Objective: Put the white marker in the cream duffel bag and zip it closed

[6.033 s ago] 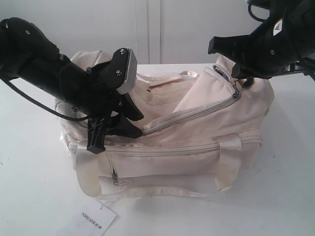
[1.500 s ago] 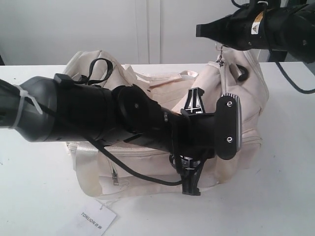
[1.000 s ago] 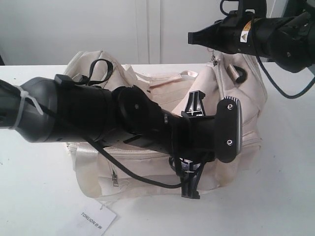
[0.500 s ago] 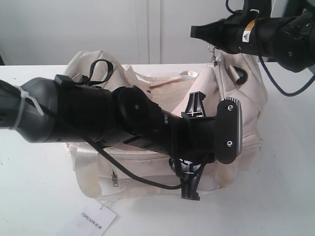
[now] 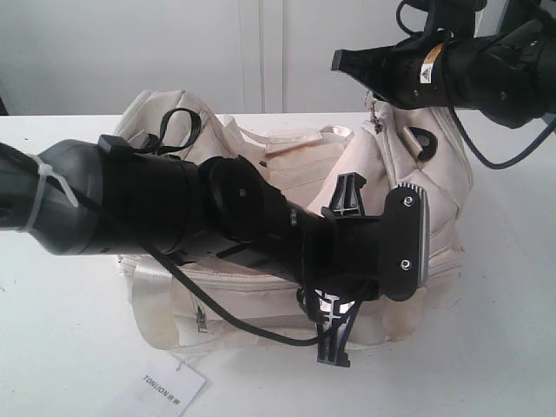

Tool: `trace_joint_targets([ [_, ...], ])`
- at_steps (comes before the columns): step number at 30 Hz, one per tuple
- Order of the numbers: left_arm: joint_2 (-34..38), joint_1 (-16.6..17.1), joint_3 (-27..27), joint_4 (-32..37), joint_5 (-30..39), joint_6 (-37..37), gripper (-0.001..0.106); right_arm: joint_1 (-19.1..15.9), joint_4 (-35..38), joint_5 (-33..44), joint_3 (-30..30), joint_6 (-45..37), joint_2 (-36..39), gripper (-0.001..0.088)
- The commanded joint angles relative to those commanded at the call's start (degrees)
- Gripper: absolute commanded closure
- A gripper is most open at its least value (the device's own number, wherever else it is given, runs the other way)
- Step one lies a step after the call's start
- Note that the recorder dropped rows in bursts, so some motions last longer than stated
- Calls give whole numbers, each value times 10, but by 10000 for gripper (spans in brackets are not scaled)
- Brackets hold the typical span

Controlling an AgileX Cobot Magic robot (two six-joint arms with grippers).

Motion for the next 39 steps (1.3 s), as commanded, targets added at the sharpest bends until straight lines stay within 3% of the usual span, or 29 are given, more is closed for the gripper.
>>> trace_joint_targets([
  [7,0,0,0,0,0,0,1053,0,15,109,-37,-39,-17,868],
  [15,0,0,0,0,0,0,1053,0,219,261,-113,-283,-17,868],
  [29,0,0,0,0,2,-1,1053,0,380,304,-127,-474,11,868],
  [39,0,0,0,0,2,-1,1053,0,392,311,-127,-469,35,831],
])
